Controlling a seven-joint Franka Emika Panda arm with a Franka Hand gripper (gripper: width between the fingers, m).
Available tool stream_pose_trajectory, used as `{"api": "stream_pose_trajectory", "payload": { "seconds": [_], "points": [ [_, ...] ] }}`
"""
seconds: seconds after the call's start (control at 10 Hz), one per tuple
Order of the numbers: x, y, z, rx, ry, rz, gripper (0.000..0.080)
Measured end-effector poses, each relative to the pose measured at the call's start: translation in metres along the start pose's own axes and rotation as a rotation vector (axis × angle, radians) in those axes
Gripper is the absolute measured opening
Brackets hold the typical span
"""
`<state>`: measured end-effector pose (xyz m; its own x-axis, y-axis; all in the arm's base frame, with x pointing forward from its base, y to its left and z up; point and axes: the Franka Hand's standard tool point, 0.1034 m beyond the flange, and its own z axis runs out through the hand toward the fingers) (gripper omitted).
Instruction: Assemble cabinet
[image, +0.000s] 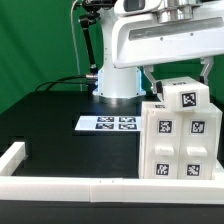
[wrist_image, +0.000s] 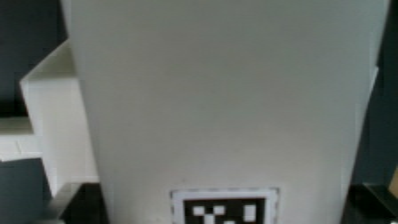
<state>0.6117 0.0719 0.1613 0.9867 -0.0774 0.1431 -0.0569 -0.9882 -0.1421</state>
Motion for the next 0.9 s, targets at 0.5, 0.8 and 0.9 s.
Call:
{"api": "stream_pose_trajectory", "payload": {
  "seconds": [0.5,0.8,0.9],
  "points": [
    [-0.0035,0.0034,0.0012,0.044,0.043,0.592,0.0557],
    [-0.0032,0.0024,0.0011,0.063,0.047,0.777,0.0557],
    [-0.0032,0.0022,0.0012,0.068,0.045,0.820,0.0557]
  ]
}}
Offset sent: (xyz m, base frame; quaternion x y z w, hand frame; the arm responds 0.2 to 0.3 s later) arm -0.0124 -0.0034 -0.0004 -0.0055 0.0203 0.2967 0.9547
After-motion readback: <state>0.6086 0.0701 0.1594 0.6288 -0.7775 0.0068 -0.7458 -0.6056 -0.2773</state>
